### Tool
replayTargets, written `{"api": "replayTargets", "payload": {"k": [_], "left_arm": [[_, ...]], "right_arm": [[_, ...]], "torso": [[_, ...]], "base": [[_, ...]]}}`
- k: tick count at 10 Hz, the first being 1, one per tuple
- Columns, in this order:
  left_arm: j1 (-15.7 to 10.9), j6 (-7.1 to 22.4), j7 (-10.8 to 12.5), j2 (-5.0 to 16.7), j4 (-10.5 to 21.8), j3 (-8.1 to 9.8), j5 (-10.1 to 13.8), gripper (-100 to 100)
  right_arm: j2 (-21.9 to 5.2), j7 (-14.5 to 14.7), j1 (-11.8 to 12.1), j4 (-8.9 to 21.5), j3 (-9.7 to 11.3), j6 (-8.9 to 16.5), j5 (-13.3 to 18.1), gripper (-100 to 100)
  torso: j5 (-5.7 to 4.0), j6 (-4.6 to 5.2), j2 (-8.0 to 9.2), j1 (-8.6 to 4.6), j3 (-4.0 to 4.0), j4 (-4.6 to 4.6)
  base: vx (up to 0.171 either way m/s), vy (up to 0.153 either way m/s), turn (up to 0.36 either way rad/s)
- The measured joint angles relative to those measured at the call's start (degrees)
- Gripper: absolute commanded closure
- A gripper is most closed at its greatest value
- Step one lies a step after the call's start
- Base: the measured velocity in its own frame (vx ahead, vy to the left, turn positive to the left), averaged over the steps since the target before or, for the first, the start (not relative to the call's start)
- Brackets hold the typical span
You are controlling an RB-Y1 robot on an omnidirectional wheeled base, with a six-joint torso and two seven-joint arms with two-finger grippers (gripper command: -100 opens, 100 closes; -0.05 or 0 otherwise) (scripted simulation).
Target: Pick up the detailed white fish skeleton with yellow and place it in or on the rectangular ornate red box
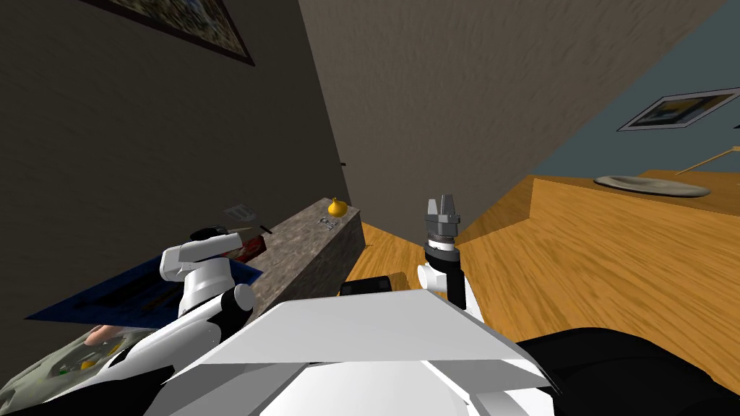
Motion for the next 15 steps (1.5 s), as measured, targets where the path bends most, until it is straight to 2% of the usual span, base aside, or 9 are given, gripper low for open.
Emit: {"api": "replayTargets", "payload": {"k": [1,2,6,7,9,11,12,15], "left_arm": [[0.0,0.0,0.0,0.0,0.0,0.0,0.0,0],[0.0,0.0,0.0,0.0,0.0,0.0,0.0,-100],[-2.7,5.7,-2.3,2.7,-3.9,0.21,-1.2,-100],[-3.5,6.8,-2.9,3.9,-3.8,0.33,-1.1,-100],[-4.1,9.9,-4.5,5.4,-6.3,0.63,-0.7,-100],[-5.7,11.9,-5.4,6.8,-7.0,0.65,-1.5,-100],[-5.8,12.1,-5.5,6.9,-7.1,0.65,-1.5,0],[-5.8,12.1,-5.5,6.9,-7.1,0.65,-1.5,0]], "right_arm": [[0.0,0.0,0.0,0.0,0.0,0.0,0.0,0],[0.0,0.0,0.0,0.0,0.0,0.0,0.0,0],[0.0,0.0,0.0,0.0,0.0,0.0,0.0,0],[0.0,0.0,0.0,0.0,0.0,0.0,0.0,0],[0.0,0.0,0.0,0.0,0.0,0.0,0.0,0],[0.0,0.0,0.0,0.0,0.0,0.0,0.0,0],[0.0,0.0,0.0,0.0,0.0,0.0,0.0,0],[0.0,0.0,0.0,0.0,0.0,0.0,0.0,0]], "torso": [[0.0,0.0,0.01,0.0,0.0,0.0],[0.0,-0.01,0.01,-0.01,0.01,0.0],[-0.1,0.02,0.15,-0.38,0.09,0.04],[-0.09,0.0,0.16,-0.33,0.1,0.04],[-0.08,0.0,0.18,-0.33,0.11,0.04],[-0.09,0.0,0.15,-0.36,0.09,0.04],[-0.05,-0.03,0.12,-0.2,0.07,0.03],[0.01,-0.04,0.06,0.0,0.04,0.01]], "base": [[0.0,0.0,0.0],[-0.009,-0.058,-0.117],[-0.024,-0.082,-0.113],[-0.022,-0.072,-0.089],[-0.023,-0.075,-0.109],[-0.014,-0.063,-0.053],[-0.002,-0.008,0.003],[0.0,0.0,0.0]]}}
